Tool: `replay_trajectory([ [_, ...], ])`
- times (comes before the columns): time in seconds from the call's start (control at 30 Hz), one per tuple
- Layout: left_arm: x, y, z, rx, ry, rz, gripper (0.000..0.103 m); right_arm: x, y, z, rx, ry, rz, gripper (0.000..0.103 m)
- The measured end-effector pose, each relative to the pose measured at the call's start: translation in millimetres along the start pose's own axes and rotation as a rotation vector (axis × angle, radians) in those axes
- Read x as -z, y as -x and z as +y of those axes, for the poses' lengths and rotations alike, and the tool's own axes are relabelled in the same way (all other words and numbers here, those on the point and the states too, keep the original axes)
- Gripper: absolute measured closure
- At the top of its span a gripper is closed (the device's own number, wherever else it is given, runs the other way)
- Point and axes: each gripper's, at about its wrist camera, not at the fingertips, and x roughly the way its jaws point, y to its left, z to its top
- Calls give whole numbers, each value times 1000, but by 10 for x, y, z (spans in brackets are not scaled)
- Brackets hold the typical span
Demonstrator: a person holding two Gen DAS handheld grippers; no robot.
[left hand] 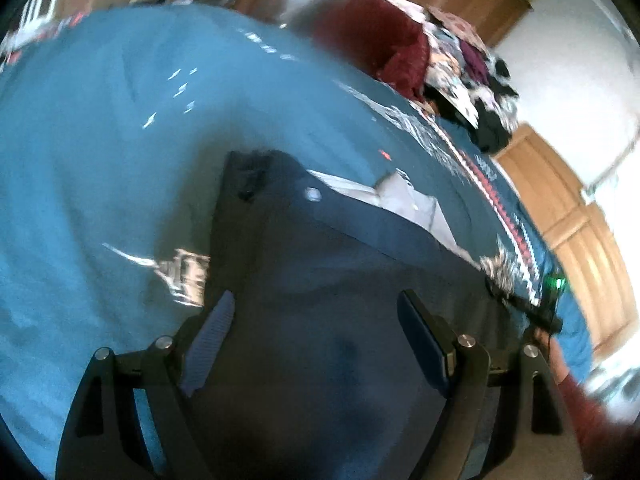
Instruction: Fold large clothes
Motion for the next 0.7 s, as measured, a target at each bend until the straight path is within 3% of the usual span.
replay_trajectory([
  [0.1,117,-104,-232,60,-52,71,18,-59,211,137,118,30,-54,79],
  [0.17,248,-288,-239,-15,-89,166,19,-46,463,315,134,71,-93,62],
  [0.2,299,-327,-143,-44,-76,187,28,24,632,427,85,80,-111,59],
  [0.23,328,-286,-19,-39,-40,182,40,105,706,494,32,78,-107,56],
  [0.27,337,-153,129,-23,12,158,43,237,738,575,-25,83,-78,56],
  [0.33,367,180,360,-69,41,109,43,586,688,710,-45,122,14,55],
  [0.37,398,303,450,-118,43,98,35,760,645,744,-44,136,64,55],
  [0.4,431,414,573,-205,49,99,35,997,595,763,-28,150,122,55],
  [0.43,491,605,762,-226,73,91,48,1139,604,754,-5,160,136,54],
  [0.47,526,744,851,-211,114,84,50,1251,655,766,12,168,121,54],
  [0.53,586,1064,853,-273,125,52,42,1367,830,781,21,141,87,49],
  [0.6,685,1326,736,-126,173,-2,41,1438,976,792,23,89,61,34],
  [0.67,860,1375,570,118,270,-25,27,1500,1070,823,32,53,40,25],
  [0.7,939,1337,495,149,282,-15,27,1536,1068,844,26,42,47,25],
])
